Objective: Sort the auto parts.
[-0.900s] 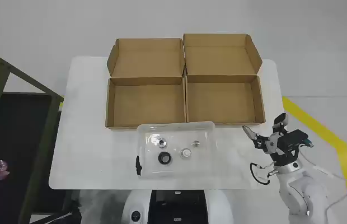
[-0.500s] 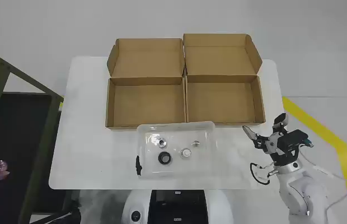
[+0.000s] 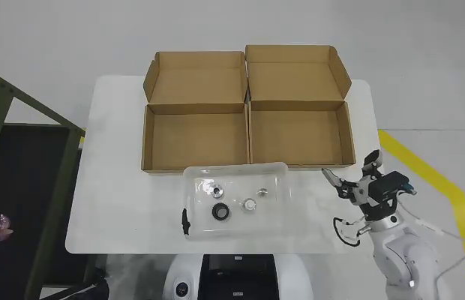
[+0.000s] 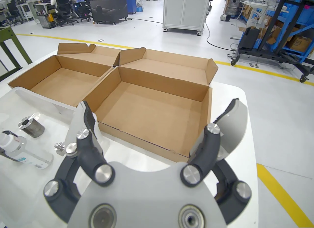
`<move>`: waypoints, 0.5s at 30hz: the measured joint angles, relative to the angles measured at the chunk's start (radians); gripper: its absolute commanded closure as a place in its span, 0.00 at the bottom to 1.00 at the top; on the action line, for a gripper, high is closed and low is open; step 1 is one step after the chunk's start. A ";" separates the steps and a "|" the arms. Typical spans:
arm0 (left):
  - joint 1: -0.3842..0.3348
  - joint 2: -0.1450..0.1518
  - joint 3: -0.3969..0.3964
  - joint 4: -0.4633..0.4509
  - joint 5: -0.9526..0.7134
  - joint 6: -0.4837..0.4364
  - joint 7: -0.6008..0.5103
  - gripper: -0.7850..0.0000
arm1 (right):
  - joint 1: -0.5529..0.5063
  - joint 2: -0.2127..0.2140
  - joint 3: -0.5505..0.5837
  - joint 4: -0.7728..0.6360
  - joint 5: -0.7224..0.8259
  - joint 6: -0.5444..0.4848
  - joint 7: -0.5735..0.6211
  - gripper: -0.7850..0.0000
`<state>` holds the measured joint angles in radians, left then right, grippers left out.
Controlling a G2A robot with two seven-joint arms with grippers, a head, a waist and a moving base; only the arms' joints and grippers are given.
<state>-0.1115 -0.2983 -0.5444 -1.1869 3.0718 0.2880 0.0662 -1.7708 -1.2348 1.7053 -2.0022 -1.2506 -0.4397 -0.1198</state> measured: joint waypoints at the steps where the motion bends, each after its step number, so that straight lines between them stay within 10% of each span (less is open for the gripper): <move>1: 0.000 0.000 0.000 0.000 0.000 0.000 0.000 0.00 | 0.010 0.001 -0.007 -0.003 0.001 -0.019 0.018 0.00; 15: 0.000 0.000 0.000 0.000 0.000 0.000 0.000 0.00 | 0.155 0.013 -0.201 -0.036 -0.061 -0.192 0.249 0.00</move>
<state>-0.1115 -0.2983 -0.5444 -1.1869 3.0718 0.2880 0.0662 -1.6159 -1.2220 1.5048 -2.0383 -1.3117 -0.6322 0.1291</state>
